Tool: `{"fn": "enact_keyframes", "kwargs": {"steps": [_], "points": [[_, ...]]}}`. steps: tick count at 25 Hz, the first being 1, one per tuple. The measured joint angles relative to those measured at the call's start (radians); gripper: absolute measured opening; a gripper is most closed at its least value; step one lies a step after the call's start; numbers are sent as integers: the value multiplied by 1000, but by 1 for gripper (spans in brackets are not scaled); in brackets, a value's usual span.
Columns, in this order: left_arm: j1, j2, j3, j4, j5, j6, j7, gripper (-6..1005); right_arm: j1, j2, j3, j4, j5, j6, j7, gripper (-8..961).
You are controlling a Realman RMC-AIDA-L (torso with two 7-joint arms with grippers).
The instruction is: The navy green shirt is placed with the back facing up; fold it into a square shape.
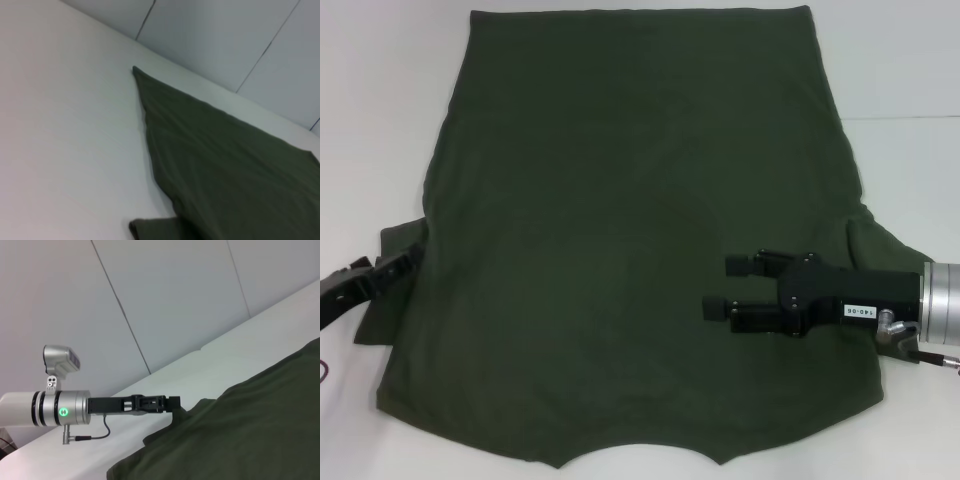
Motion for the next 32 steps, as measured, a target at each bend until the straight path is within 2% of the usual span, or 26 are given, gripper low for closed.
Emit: {"fn": "enact_keyframes", "kwargs": {"steps": [4,18,32], "points": [[-3,-9,11,-2,2,-24,11,949,1,0,0,6,0,2,-2,915],[5,-16,52,1,3,-7,10,919,3,0,0,12,0,3,-8,915],[8,-10,75,5,5,6,5,858,0,0,0,13,0,3,-9,915]]}}
